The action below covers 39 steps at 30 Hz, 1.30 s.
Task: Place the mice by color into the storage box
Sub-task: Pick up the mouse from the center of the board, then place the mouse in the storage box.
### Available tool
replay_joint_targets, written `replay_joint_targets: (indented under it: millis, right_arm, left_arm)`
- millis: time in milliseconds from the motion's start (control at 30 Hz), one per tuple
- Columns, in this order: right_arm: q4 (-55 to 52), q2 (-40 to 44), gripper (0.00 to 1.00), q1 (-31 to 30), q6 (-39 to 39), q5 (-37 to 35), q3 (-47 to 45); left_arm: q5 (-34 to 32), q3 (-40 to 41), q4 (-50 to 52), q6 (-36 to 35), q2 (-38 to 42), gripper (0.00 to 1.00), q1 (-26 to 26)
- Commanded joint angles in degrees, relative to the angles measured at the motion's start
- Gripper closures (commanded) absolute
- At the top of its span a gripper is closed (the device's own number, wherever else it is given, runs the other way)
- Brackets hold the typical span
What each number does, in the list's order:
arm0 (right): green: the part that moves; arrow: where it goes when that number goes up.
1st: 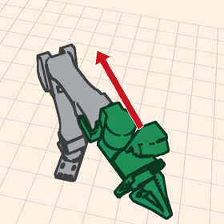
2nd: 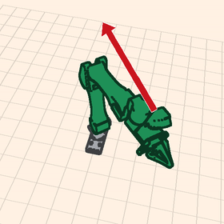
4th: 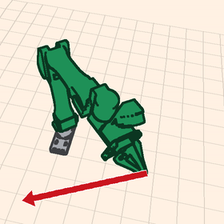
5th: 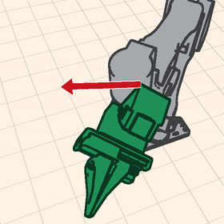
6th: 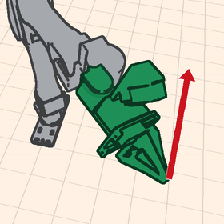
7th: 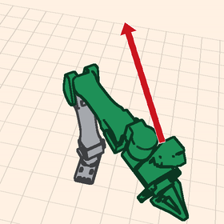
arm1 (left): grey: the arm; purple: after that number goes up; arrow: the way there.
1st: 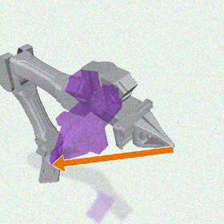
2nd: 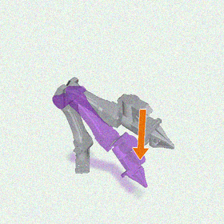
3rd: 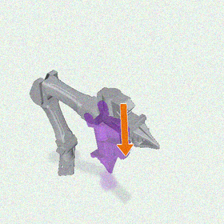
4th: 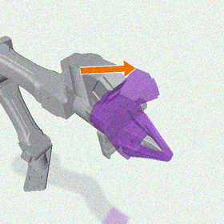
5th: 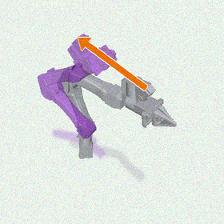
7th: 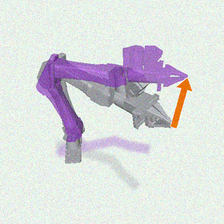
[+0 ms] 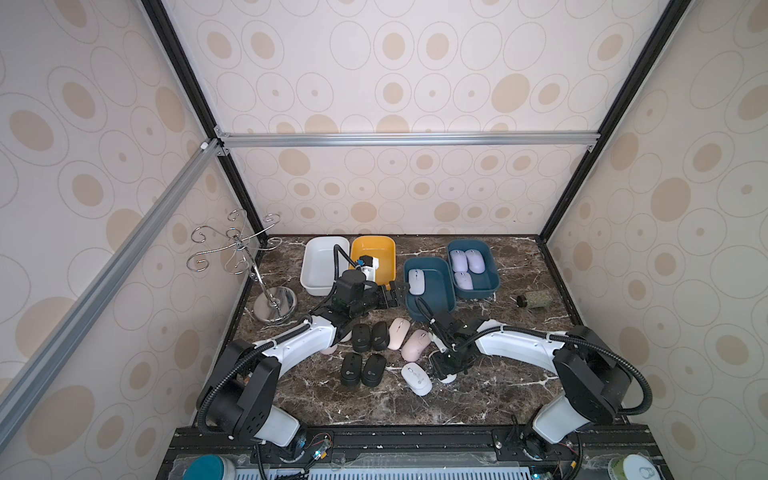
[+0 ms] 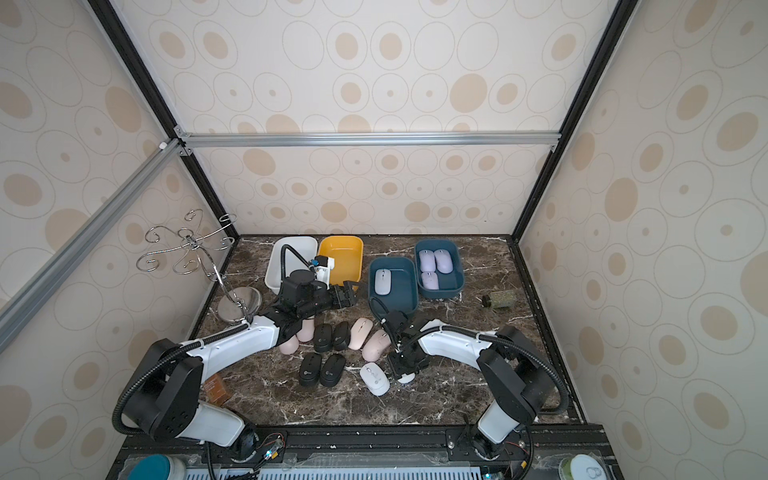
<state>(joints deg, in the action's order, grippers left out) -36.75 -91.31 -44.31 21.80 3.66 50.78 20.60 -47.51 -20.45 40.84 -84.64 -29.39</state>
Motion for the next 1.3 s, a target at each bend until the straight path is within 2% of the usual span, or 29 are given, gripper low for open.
replay_joint_targets:
  millis: [0,200,400,600,767,967,1067,1267]
  right_arm:
    - [-1.57,2.71,0.48,-0.31,0.68,-4.07,0.13]
    - [-6.64,5.53,0.49,-0.27,0.43,-6.61,5.26]
    - [-9.59,4.09,0.5,0.01,-1.73,-11.91,15.36]
    - [-7.68,-3.98,0.5,4.58,-5.31,-13.77,27.76]
    - [-5.26,-14.63,0.51,11.2,-5.6,-12.23,38.16]
    - [-4.64,-26.36,0.52,15.96,-6.53,-11.45,48.96]
    - [-5.19,-31.07,0.52,17.56,-6.95,-9.81,53.77]
    - [-10.08,-39.12,0.53,17.62,-8.6,-12.38,62.7]
  left_arm:
    - [-0.4,-2.06,0.52,-1.22,1.46,0.0,0.4]
    - [-2.08,-1.6,0.4,-1.5,3.34,0.0,1.5]
    - [-4.63,0.03,-0.98,-1.0,5.66,0.0,3.65]
    - [-5.84,0.47,-1.15,-1.19,6.53,0.0,4.86]
    - [-5.52,0.43,-1.41,-0.7,7.28,0.0,5.22]
    - [-6.0,1.03,-2.13,-0.57,8.37,0.0,5.35]
    - [-4.84,1.1,-2.64,0.24,8.26,0.0,5.4]
    - [-3.56,1.1,-3.31,1.17,7.75,0.0,5.57]
